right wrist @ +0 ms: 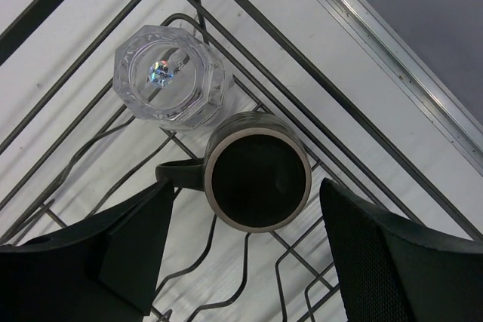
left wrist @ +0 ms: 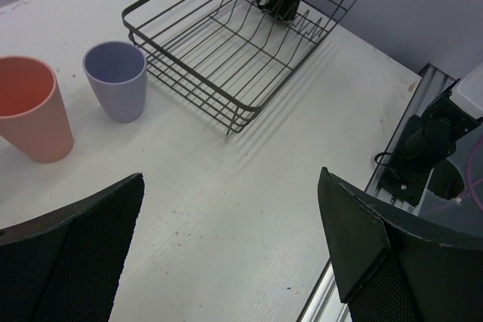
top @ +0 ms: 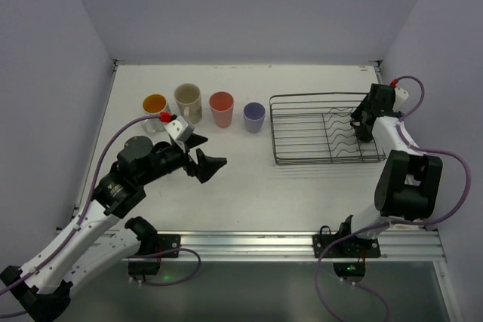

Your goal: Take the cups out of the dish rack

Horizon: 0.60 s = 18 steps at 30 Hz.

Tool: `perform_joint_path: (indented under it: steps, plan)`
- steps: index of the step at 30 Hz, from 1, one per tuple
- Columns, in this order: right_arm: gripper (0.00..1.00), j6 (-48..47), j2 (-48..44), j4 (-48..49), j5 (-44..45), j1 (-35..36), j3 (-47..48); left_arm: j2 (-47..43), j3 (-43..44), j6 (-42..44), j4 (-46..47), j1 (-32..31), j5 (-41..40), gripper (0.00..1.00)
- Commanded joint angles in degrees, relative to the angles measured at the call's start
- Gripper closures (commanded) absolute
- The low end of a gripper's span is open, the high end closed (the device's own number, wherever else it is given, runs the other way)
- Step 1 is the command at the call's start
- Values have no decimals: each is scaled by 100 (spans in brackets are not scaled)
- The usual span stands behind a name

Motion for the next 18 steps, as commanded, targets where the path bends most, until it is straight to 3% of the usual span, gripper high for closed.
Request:
perform_joint_path:
  steps: [1,18]
  plan:
    - [20,61,127,41,91,-68,290,28,-5,120,-41,-43,-136,0]
    - [23,8,593,41,-40,-174,440,256,-5,128,-41,-51,-154,0]
